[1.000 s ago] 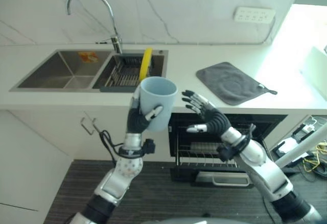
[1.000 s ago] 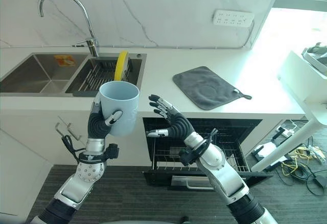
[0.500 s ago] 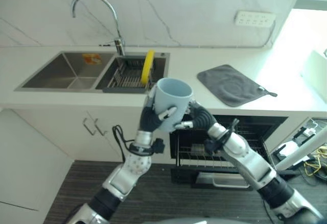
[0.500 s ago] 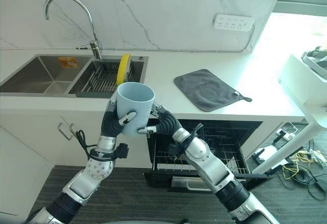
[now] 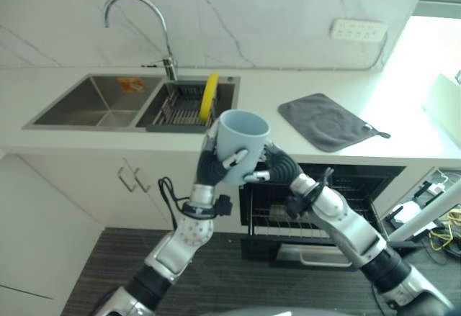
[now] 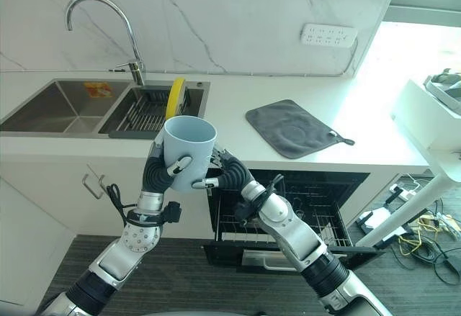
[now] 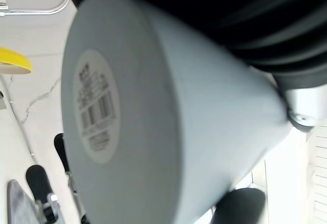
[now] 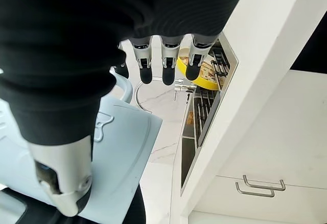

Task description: Place the dishes in the dishwasher.

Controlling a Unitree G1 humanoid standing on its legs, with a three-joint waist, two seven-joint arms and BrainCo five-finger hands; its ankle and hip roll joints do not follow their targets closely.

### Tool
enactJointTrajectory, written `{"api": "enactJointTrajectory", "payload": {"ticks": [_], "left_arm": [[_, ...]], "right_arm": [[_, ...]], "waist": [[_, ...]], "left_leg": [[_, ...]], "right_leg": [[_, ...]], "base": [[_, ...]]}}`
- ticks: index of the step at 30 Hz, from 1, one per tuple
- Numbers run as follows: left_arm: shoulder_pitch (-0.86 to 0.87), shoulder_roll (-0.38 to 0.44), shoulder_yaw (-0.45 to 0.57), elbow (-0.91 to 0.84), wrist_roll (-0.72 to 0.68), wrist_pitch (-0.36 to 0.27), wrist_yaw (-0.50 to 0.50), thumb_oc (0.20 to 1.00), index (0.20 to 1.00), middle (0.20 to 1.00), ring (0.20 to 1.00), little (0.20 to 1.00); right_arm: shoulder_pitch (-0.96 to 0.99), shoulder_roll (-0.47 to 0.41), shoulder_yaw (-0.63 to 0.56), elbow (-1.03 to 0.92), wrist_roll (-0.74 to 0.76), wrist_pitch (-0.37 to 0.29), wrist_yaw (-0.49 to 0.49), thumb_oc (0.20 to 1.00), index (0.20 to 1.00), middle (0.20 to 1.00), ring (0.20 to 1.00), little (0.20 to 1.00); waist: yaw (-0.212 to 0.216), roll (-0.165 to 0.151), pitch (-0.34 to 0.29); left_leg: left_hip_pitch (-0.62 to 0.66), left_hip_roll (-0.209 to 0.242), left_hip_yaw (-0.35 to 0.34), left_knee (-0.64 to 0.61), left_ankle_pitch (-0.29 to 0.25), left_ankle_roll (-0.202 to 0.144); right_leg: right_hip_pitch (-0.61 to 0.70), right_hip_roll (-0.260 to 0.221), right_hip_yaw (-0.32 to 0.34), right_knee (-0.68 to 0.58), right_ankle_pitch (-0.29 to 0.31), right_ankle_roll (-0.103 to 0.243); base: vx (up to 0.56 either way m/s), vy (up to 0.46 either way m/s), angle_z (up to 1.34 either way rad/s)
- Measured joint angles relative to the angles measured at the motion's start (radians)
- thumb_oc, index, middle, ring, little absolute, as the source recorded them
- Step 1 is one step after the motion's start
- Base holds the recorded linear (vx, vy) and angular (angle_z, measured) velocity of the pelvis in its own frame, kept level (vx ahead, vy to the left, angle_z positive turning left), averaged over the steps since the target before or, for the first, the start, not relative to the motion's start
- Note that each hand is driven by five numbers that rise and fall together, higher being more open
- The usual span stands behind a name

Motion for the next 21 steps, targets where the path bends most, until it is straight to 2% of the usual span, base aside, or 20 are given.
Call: {"api": "enactJointTrajectory", "payload": {"ticks": [7, 13, 15, 21], "left_arm": [[0.0, -0.004, -0.027, 0.035, 0.0, 0.0, 0.038, 0.2, 0.2, 0.2, 0.2, 0.2], [-0.004, -0.006, -0.032, 0.04, 0.001, 0.005, 0.096, 0.2, 0.2, 0.2, 0.2, 0.2], [-0.029, -0.02, -0.049, 0.077, 0.024, 0.008, 0.153, 0.2, 0.2, 0.2, 0.2, 0.2], [-0.046, -0.02, -0.071, 0.09, 0.072, 0.044, 0.239, 0.2, 0.2, 0.2, 0.2, 0.2]], "right_arm": [[0.0, 0.002, 0.02, 0.016, 0.04, 0.024, -0.01, 1.0, 1.0, 1.0, 1.0, 1.0], [-0.01, 0.04, 0.038, 0.043, 0.079, 0.024, -0.031, 1.0, 1.0, 1.0, 1.0, 1.0], [-0.034, 0.048, 0.047, 0.072, 0.079, 0.024, -0.041, 1.0, 1.0, 1.0, 1.0, 1.0], [-0.053, 0.06, 0.076, 0.094, 0.088, 0.024, -0.072, 1.0, 1.0, 1.0, 1.0, 1.0]], "waist": [[0.001, -0.007, -0.004], [0.003, -0.012, -0.006], [0.009, -0.015, -0.005], [0.016, -0.03, -0.003]], "left_leg": [[0.0, 0.0, 0.0, 0.0, 0.0, 0.0], [0.003, 0.0, 0.0, 0.0, 0.0, 0.0], [0.0, 0.0, 0.001, 0.0, 0.0, 0.0], [0.001, 0.0, 0.001, 0.0, 0.0, 0.0]], "right_leg": [[0.0, 0.0, 0.0, 0.0, 0.0, 0.0], [-0.001, 0.0, 0.0, 0.0, 0.0, 0.0], [0.0, 0.0, 0.001, 0.0, 0.0, 0.0], [-0.003, 0.0, 0.001, 0.0, 0.0, 0.0]], "base": [[0.0, -0.001, 0.0], [0.0, 0.0, 0.0], [0.0, 0.0, 0.0], [0.0, 0.0, 0.0]]}}
